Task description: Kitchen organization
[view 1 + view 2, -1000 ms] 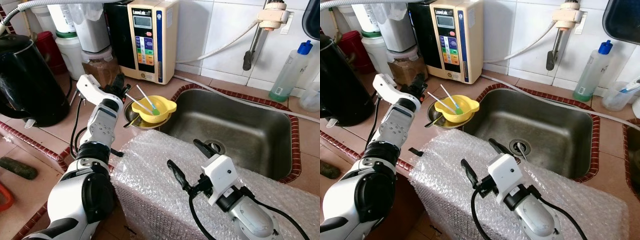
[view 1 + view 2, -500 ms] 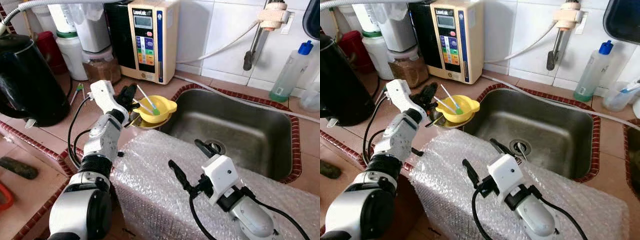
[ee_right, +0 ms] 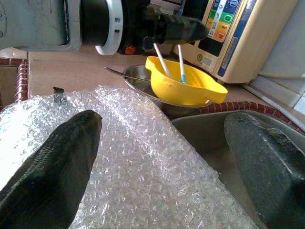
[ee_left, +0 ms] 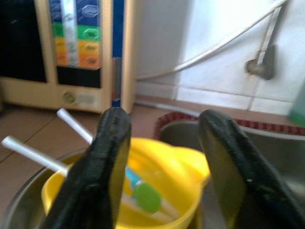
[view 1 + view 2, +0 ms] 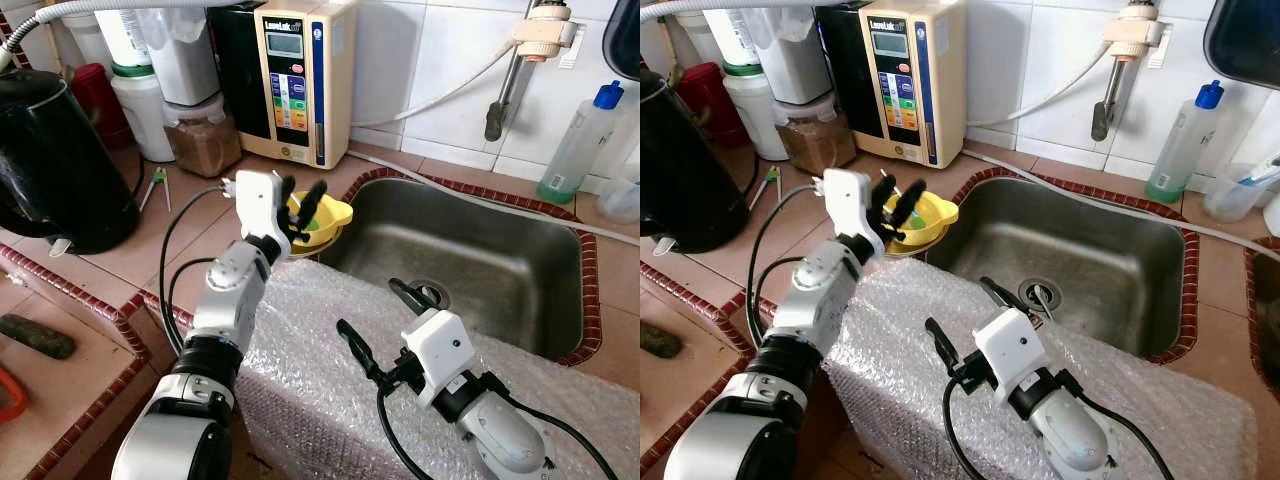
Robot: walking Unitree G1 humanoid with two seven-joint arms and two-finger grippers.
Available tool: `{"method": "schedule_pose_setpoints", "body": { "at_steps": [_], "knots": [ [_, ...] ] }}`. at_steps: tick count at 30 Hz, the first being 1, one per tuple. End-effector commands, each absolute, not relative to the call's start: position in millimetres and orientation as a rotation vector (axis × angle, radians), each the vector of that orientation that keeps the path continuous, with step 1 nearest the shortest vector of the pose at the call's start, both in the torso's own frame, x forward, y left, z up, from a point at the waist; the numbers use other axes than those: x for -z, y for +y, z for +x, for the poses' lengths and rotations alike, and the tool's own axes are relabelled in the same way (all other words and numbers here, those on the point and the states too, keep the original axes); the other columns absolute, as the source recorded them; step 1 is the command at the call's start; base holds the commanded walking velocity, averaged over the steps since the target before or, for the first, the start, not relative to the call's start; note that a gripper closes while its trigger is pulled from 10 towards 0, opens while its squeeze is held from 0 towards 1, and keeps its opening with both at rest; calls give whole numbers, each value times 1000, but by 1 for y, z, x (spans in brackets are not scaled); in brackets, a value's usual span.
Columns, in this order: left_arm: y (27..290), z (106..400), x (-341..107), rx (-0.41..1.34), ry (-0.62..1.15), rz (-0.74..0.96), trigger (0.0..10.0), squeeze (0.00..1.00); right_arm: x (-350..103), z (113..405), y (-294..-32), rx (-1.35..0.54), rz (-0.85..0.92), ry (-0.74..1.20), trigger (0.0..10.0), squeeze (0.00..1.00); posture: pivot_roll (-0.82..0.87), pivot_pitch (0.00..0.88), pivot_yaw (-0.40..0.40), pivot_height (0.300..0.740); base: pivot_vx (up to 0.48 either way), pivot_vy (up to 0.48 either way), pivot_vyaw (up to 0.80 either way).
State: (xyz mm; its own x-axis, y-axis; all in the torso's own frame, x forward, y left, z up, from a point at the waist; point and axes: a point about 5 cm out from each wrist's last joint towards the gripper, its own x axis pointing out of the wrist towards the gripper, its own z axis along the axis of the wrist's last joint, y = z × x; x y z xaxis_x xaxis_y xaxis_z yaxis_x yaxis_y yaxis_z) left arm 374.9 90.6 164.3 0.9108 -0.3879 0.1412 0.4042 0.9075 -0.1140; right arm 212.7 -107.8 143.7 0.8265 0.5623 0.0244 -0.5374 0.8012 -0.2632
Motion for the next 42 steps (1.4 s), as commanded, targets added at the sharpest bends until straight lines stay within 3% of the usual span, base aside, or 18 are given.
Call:
{"method": "schedule_pose_setpoints", "body": {
  "at_steps": [1, 26, 39, 40, 41, 42],
  "knots": [
    [98, 378, -162, 337, -97, -154, 10000, 1000, -145, 212, -107, -583, -256, -112, 10000, 161, -5, 0, 77, 740, 0, 0, 0],
    [129, 399, -157, 23, 59, -349, 10000, 1000, -147, 193, -113, -540, -275, -82, 10000, 165, -95, 0, 86, 740, 0, 0, 0],
    [112, 401, -156, 61, 114, -416, 10000, 1000, -148, 185, -114, -528, -280, -66, 10000, 161, -132, 0, 106, 740, 0, 0, 0],
    [110, 401, -156, 63, 117, -416, 10000, 886, -148, 184, -114, -525, -280, -65, 10000, 161, -135, 0, 108, 740, 0, 0, 0],
    [108, 402, -156, 70, 127, -421, 10000, 0, -148, 183, -114, -520, -278, -61, 10000, 165, -140, 0, 111, 740, 0, 0, 0],
    [107, 402, -156, 71, 132, -423, 10000, 0, -148, 182, -114, -518, -277, -59, 10000, 161, -140, 0, 111, 740, 0, 0, 0]
  ]
}}
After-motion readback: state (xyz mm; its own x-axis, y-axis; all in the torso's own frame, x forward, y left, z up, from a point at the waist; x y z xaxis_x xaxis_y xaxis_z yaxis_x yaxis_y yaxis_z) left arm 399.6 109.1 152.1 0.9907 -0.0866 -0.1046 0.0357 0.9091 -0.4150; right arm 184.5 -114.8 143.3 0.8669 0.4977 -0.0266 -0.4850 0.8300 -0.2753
